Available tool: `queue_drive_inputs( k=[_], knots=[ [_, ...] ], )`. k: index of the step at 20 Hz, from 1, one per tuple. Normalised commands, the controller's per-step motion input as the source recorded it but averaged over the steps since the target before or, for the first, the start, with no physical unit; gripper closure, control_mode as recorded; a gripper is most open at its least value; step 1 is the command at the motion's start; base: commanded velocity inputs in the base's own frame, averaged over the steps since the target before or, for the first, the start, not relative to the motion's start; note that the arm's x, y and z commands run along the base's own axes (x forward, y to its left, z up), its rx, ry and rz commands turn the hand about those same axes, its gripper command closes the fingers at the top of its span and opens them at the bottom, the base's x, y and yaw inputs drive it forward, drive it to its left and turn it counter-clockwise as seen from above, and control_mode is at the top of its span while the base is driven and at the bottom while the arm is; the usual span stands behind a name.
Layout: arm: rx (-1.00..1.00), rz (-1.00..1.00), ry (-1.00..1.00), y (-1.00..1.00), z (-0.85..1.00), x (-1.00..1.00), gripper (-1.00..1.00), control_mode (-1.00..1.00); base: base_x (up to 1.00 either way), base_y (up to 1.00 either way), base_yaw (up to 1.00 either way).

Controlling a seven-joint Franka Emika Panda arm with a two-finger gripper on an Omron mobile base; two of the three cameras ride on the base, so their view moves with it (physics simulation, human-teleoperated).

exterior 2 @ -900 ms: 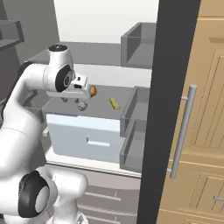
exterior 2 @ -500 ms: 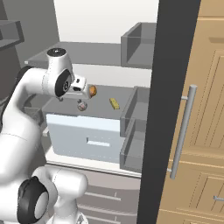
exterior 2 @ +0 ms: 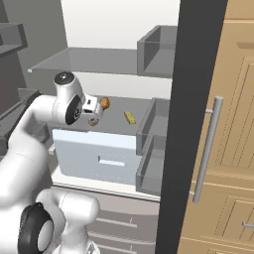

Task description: Pick the egg and butter from the fridge and place them by the bowl for mixing.

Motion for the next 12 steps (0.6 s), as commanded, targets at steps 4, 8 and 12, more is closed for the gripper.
queue_drive_inputs(
  k=[4,8,12],
  knots=[
    [0.00,0.00,0.08,0.00,-0.11,0.49,-1.00,-1.00,0.00,0.00,0.00],
    [0.00,0.00,0.07,0.07,-0.12,0.44,-1.00,-1.00,0.00,0.00,0.00],
    [0.00,0.00,0.01,0.09,-0.21,0.45,-1.00,-1.00,0.00,0.00,0.00]
  ],
)
